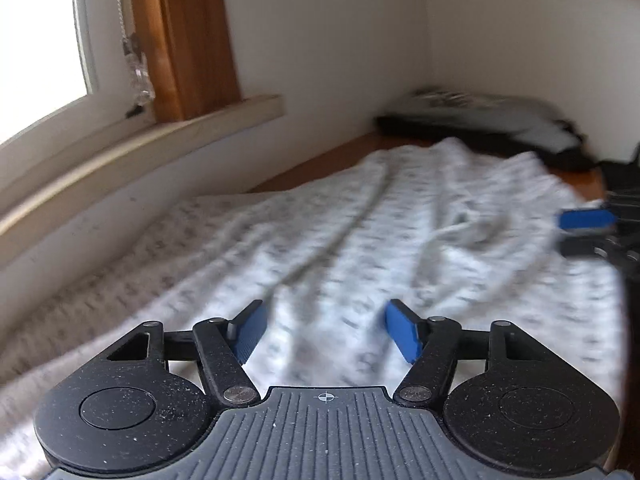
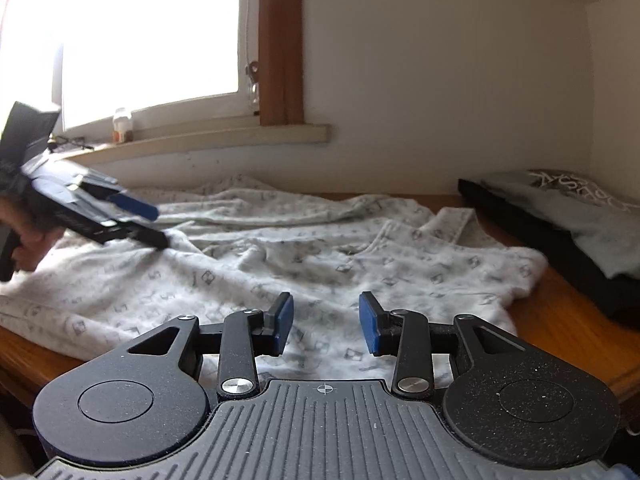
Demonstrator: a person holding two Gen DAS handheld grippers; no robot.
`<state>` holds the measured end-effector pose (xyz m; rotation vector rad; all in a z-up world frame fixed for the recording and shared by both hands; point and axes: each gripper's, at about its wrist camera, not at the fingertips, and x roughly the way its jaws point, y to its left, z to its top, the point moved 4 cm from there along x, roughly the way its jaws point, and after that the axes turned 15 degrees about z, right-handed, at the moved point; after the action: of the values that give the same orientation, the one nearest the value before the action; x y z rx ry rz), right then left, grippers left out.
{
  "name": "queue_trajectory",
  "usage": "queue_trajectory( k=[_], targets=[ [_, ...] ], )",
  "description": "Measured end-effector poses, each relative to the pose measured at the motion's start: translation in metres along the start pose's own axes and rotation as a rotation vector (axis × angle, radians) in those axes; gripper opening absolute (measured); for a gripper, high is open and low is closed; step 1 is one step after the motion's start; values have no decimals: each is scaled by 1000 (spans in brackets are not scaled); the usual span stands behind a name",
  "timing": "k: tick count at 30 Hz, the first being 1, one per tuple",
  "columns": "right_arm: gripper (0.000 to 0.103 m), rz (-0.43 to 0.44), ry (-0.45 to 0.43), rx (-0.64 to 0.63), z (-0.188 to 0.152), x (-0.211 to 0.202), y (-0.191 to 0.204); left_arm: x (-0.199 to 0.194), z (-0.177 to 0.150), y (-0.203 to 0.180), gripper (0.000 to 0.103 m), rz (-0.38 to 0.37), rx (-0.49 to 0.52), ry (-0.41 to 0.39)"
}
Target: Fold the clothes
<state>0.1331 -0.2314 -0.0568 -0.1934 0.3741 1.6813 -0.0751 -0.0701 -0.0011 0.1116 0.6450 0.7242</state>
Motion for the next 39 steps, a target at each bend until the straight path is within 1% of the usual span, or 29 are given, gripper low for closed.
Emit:
queue_trajectory(
  k=[3, 5, 6, 10, 13, 15, 17, 19, 20, 24, 26, 27, 28, 30, 32, 34, 36, 37, 39],
  targets=[
    [37, 19, -34, 3, -9, 0, -5, 13, -6, 7, 71, 36, -4, -3],
    [37, 26, -44, -12, -12, -2, -4, 14, -7, 16, 71, 31, -52, 15],
    [37, 24, -45, -20, -13, -2, -3, 15, -7, 20, 72, 27, -77, 24],
    [38, 14, -18, -33, -10, -2, -1, 3, -7, 29, 76, 51, -79, 1],
    [39, 1, -4, -26, -6, -5, 0, -17, -8, 55, 81, 53, -129, -20],
    [39, -7, -16, -42, 3, -6, 5, -31, -14, 78, 84, 67, -168, -18],
    [40, 6, -31, -60, 15, -3, 13, -46, -21, 103, 85, 97, -191, -17],
    [45, 27, -44, -79, 31, 3, 23, -61, -28, 127, 85, 149, -212, -27],
    [47, 41, -51, -90, 40, 8, 28, -67, -33, 139, 85, 173, -221, -20],
    [50, 113, -58, -107, 80, 40, 49, -86, -50, 188, 85, 276, -254, 11],
    [54, 144, -53, -105, 97, 63, 56, -93, -60, 209, 86, 306, -282, 27],
    [59, 160, -42, -96, 102, 76, 60, -92, -66, 214, 86, 304, -297, 39],
    [60, 174, -21, -76, 105, 91, 63, -91, -72, 219, 86, 301, -312, 50],
    [60, 198, 32, -29, 105, 121, 65, -88, -83, 225, 86, 295, -329, 73],
    [60, 213, 87, 1, 96, 142, 64, -84, -95, 225, 86, 291, -333, 94],
    [60, 228, 135, 14, 85, 154, 62, -82, -103, 221, 86, 284, -323, 101],
    [60, 206, 175, 36, 76, 159, 58, -80, -110, 219, 86, 280, -322, 112],
    [60, 195, 178, 55, 74, 159, 55, -80, -111, 219, 86, 277, -328, 116],
    [67, 193, 146, 89, 74, 156, 47, -79, -113, 219, 86, 279, -335, 125]
  ],
)
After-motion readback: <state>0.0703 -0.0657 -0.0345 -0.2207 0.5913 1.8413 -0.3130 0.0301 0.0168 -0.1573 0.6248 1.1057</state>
